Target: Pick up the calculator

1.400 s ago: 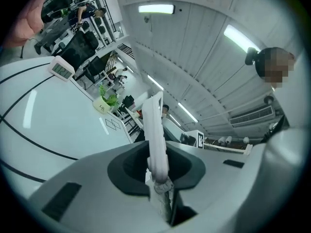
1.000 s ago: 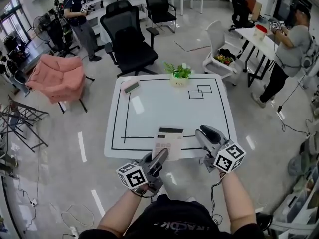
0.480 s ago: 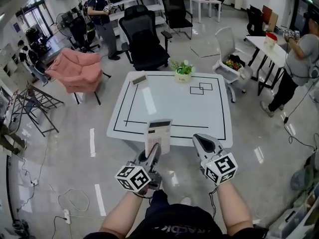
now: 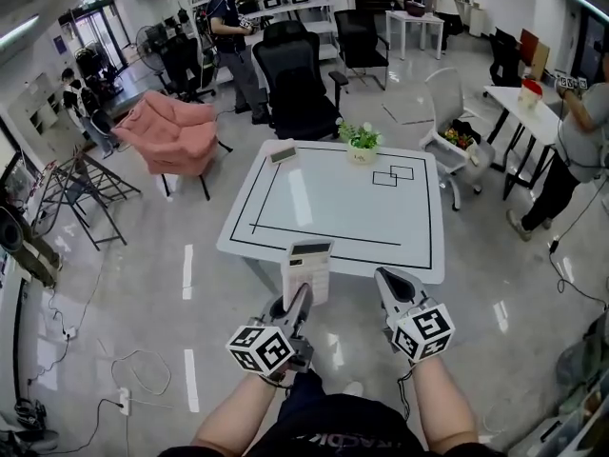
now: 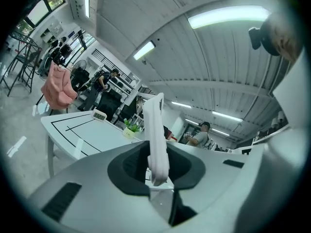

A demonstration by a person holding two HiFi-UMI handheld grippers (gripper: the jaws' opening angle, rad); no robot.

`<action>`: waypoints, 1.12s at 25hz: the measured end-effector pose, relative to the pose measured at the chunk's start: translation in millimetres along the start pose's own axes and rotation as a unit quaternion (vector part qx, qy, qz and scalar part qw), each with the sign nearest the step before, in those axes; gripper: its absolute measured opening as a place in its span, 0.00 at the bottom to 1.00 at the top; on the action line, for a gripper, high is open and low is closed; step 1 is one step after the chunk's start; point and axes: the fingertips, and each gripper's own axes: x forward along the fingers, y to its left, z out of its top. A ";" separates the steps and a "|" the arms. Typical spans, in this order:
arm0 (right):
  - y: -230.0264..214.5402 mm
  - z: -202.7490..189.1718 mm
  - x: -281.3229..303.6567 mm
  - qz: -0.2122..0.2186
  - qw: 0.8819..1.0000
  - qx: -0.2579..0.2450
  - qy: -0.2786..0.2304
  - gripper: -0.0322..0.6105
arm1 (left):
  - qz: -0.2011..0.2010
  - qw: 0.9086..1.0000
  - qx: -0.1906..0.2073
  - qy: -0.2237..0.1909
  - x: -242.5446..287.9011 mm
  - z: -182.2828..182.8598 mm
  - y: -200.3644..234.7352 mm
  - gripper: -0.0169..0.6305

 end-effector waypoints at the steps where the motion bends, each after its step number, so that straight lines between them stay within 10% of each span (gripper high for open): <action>1: 0.1 0.1 -1.0 0.000 1.000 -0.001 -0.001 0.05 | -0.001 1.000 0.002 0.000 0.1 -0.3 -1.2 0.13; 28: -13.2 1.5 -12.0 0.009 1.000 -0.002 -0.006 0.05 | -0.007 1.000 0.004 -0.003 20.5 -12.1 -20.0 0.13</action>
